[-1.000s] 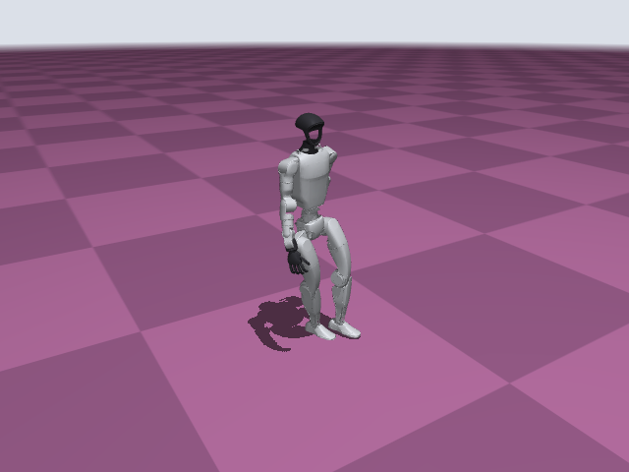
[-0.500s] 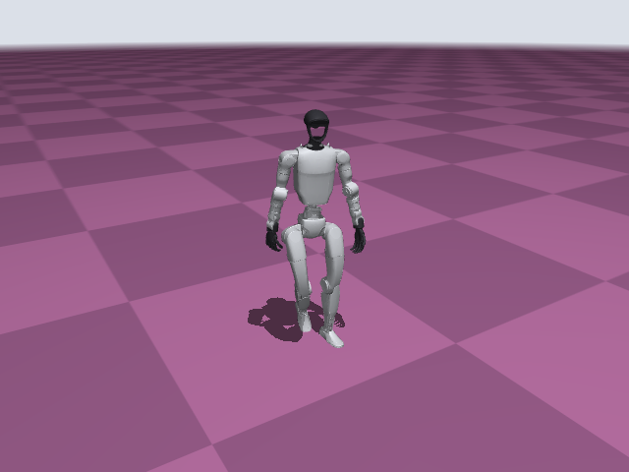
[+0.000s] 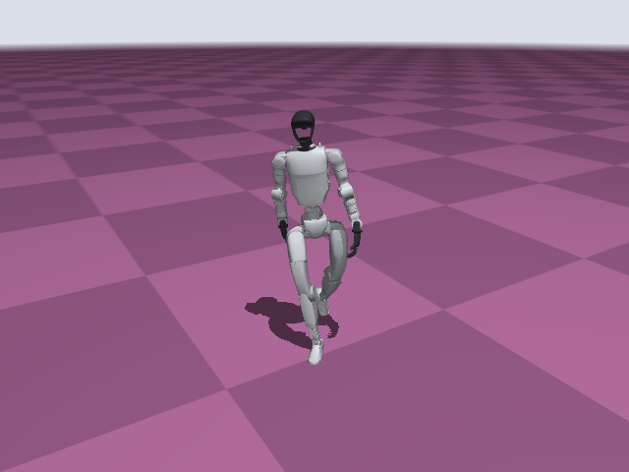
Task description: Walk run
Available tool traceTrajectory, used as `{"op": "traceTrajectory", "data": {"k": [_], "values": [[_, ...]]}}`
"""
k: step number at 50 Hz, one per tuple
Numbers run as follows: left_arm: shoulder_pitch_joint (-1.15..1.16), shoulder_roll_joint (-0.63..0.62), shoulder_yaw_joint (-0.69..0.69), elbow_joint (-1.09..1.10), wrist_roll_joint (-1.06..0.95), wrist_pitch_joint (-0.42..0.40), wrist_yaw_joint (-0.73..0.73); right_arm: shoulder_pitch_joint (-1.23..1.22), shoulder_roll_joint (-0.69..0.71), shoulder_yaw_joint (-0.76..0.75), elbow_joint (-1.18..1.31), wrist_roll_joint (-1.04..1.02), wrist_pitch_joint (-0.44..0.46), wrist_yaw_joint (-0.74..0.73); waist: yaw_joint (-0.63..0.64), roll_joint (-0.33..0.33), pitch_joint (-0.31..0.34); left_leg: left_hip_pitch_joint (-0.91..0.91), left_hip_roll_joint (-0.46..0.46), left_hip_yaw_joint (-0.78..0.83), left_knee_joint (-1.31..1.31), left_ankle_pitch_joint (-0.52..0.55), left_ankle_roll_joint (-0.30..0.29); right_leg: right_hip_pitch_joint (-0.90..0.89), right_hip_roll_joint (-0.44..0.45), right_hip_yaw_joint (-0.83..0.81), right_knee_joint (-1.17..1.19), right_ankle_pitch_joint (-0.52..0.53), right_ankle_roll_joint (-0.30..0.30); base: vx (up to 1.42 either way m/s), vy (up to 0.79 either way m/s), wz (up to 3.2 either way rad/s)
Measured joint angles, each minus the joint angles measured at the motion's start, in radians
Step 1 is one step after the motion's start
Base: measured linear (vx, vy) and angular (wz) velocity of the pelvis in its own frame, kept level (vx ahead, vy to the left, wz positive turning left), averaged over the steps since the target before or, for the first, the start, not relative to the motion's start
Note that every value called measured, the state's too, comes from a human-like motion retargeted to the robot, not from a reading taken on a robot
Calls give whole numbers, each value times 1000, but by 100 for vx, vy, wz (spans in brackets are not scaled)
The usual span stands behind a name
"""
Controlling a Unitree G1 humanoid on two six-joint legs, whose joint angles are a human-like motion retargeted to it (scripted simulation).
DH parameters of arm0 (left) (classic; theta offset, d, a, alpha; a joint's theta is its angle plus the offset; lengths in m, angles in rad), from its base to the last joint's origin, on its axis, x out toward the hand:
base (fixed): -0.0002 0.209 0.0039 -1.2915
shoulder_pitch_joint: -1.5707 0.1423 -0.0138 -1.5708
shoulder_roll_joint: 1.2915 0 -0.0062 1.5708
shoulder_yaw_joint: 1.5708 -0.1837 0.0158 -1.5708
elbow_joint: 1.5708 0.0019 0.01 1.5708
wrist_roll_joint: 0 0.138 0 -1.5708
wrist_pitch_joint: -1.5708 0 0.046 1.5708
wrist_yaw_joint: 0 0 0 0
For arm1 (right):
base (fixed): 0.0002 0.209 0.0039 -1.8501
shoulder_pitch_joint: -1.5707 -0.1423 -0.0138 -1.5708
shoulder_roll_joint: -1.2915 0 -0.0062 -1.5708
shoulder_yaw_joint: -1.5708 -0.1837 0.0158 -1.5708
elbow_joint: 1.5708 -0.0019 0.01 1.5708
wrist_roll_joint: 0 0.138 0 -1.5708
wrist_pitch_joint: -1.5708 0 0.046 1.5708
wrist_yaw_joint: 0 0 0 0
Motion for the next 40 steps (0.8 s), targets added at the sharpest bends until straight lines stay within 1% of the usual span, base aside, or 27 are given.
{"op": "traceTrajectory", "data": {"k": [2, 3, 4, 5, 7, 8, 10, 12, 13, 15, 17, 19, 20, 22, 25, 27, 28, 30, 32, 33, 35, 36, 37, 38, 39, 40], "values": [[75, -16, 21, 17, 15, -4, 42, -33, -1, 15, -3, 5, 29, -16, 29, -68, 3, -56, -28, 9, 194, 83, 33, 49, 5, 94, -6, -20, -15, 76, -43, -177], [109, -18, 32, 28, 19, -3, 54, -53, 0, 28, -12, 4, 37, -27, 33, -88, 5, -93, -44, -24, 275, 84, 34, 72, 11, 129, -11, -27, -18, 71, -39, -168], [141, -20, 40, 37, 26, 0, 57, -72, 0, 41, -28, 1, 40, -36, 32, -101, 7, -132, -57, -65, 343, 39, 31, 95, 19, 154, -17, -34, -19, 69, -35, -140], [173, -21, 47, 46, 35, 5, 57, -91, -1, 53, -48, -4, 39, -45, 27, -110, 9, -171, -68, -111, 404, -28, 27, 118, 29, 175, -25, -41, -21, 62, -29, -132], [237, -35, 63, 54, 76, 18, 61, -127, -2, 73, -105, -24, 33, -50, 37, -125, 10, -246, -58, -132, 470, -123, 51, 158, 51, 226, -40, -50, -24, 57, -24, -147], [268, -42, 71, 60, 104, 24, 68, -141, 0, 83, -138, -32, 27, -49, 46, -131, 11, -280, -41, -124, 480, -165, 74, 177, 60, 239, -48, -53, -26, 70, -26, -165], [321, -50, 84, 77, 161, 39, 83, -165, 4, 112, -207, -37, 3, -39, 71, -141, 14, -346, -13, -103, 450, -258, 141, 211, 84, 269, -57, -59, -29, 75, -27, -182], [362, -49, 87, 97, 219, 61, 88, -191, 6, 142, -266, -28, -29, -23, 104, -143, 22, -398, 38, -45, 355, -311, 198, 235, 115, 316, -56, -67, -33, 59, -21, -190], [381, -50, 86, 104, 247, 70, 89, -205, 5, 151, -289, -25, -44, -18, 119, -142, 26, -416, 50, -26, 286, -319, 207, 248, 131, 335, -53, -74, -35, 49, -15, -177], [410, -54, 87, 116, 300, 84, 94, -234, 3, 160, -326, -17, -61, -11, 149, -132, 40, -446, 47, -25, 129, -315, 208, 274, 165, 367, -47, -86, -41, 57, -12, -163], [434, -61, 90, 121, 336, 89, 102, -254, 0, 165, -348, -8, -69, -9, 177, -118, 56, -467, 31, -47, -39, -299, 193, 307, 200, 398, -41, -99, -48, 68, -9, -144], [448, -65, 94, 124, 360, 92, 105, -266, -6, 169, -361, 6, -78, -6, 202, -108, 70, -496, 14, -72, -182, -310, 176, 344, 226, 425, -36, -115, -54, 62, -7, -126], [454, -67, 98, 123, 369, 93, 104, -269, -9, 172, -364, 14, -83, -5, 218, -106, 76, -514, -3, -105, -247, -317, 166, 364, 235, 442, -33, -123, -57, 76, -6, -111], [459, -64, 112, 119, 375, 94, 101, -265, -14, 172, -357, 27, -88, -4, 240, -109, 84, -534, -39, -148, -361, -328, 116, 400, 242, 455, -26, -136, -60, 77, -8, -75], [453, -49, 133, 116, 350, 100, 97, -246, -19, 163, -318, 28, -82, -3, 251, -116, 87, -525, -74, -116, -443, -339, 105, 446, 240, 416, -16, -127, -50, 83, -6, -29], [440, -39, 150, 115, 312, 113, 101, -225, -22, 155, -271, 9, -69, 2, 274, -125, 78, -511, -85, -113, -404, -299, 193, 469, 229, 405, -2, -87, -25, 92, -5, -53], [435, -35, 160, 113, 291, 118, 105, -211, -23, 150, -243, -6, -61, 5, 288, -131, 70, -501, -84, -92, -382, -296, 218, 480, 226, 410, 10, -58, -10, 87, -5, -73], [421, -28, 178, 113, 239, 125, 112, -179, -24, 134, -178, -44, -41, 5, 325, -145, 49, -483, -98, -141, -378, -230, 247, 496, 206, 393, 39, 34, 29, 95, -4, -87], [406, -26, 193, 116, 178, 129, 112, -132, -18, 128, -124, -76, -17, 0, 337, -160, 20, -454, -84, -101, -356, -231, 263, 495, 178, 362, 95, 189, 88, 117, -2, -80], [395, -23, 200, 121, 139, 134, 109, -110, -12, 135, -96, -87, -5, -6, 335, -166, 4, -452, -74, -87, -334, -249, 283, 485, 166, 355, 138, 281, 130, 101, -5, -69], [360, -11, 195, 136, 49, 153, 91, -74, -3, 163, -35, -82, 5, -15, 310, -157, -14, -442, -50, -88, -288, -294, 311, 438, 187, 383, 270, 452, 209, 97, -4, -43], [336, -5, 179, 138, 12, 163, 76, -60, -7, 177, -14, -73, 5, -3, 298, -166, -2, -403, -71, -79, -286, -316, 330, 386, 175, 383, 441, 452, 242, 91, -3, -15], [309, -1, 163, 137, -18, 171, 62, -48, -9, 188, 0, -67, 6, 14, 283, -171, 8, -365, -89, -77, -286, -338, 344, 338, 163, 376, 587, 452, 260, 79, -5, 8], [277, 4, 150, 131, -36, 178, 51, -38, -8, 193, 0, -67, 12, 40, 263, -168, 12, -329, -100, -88, -292, -362, 349, 295, 154, 351, 685, 452, 247, 69, -6, -19], [244, 8, 139, 118, -49, 180, 47, -32, -1, 196, 0, -76, 16, 62, 263, -134, 6, -313, -60, -86, -300, -377, 344, 259, 183, 333, 692, 452, 208, 56, -7, -77], [212, 12, 130, 103, -59, 179, 47, -27, 9, 196, 0, -89, 20, 81, 275, -85, -5, -308, 6, -79, -308, -387, 335, 227, 230, 319, 654, 452, 157, 70, -5, -116]]}}
